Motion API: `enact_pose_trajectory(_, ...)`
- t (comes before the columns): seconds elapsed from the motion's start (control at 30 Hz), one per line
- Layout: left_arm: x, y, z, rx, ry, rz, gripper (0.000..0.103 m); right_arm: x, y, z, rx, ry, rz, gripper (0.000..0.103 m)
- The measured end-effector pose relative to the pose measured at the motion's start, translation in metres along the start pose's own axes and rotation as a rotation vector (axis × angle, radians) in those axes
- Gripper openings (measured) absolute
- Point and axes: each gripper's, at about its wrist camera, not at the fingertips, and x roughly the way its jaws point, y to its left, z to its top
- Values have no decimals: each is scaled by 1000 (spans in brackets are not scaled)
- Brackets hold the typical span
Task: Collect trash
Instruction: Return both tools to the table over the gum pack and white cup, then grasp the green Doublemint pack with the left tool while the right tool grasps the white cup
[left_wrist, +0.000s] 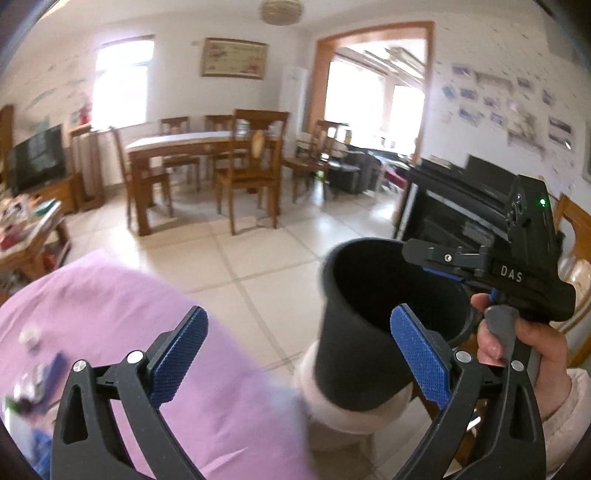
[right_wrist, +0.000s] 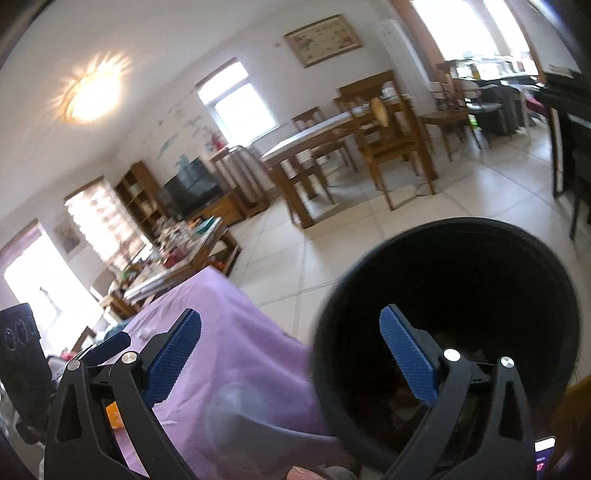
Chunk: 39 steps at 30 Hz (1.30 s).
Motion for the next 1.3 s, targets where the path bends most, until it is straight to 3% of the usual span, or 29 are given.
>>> enact_pose_trajectory(0.37,-123,177,-53,-241,-36,249,97,69,125,-30,-173,160,165,97)
enact_pose_trajectory(0.53,-162,253,-80,-340,29,369,95,98,189,-58,-286,283,287,96)
enact_pose_trajectory(0.63,-170,285,-96,-376,94,396,84,112,233,-74,-345,348,347,84)
enact_pose_trajectory(0.73,-162,302,-105,-385,171,385,71,127,268,-92,-383,421,381,75)
enact_pose_trajectory(0.93,-133,313,-113,-344,287,364,51,149,311,-121,-431,503,383,75)
enact_pose_trajectory(1.07,-114,311,-115,-321,329,342,48,158,321,-129,-455,528,359,74)
enact_pose_trajectory(1.13,-105,312,-118,-299,359,355,42,161,325,-131,-474,535,340,71)
enact_pose_trajectory(1.23,-107,313,-120,-285,356,375,31,166,332,-136,-495,549,325,71)
enact_pose_trajectory(1.3,-110,318,-122,-300,348,368,31,171,339,-141,-509,561,312,70)
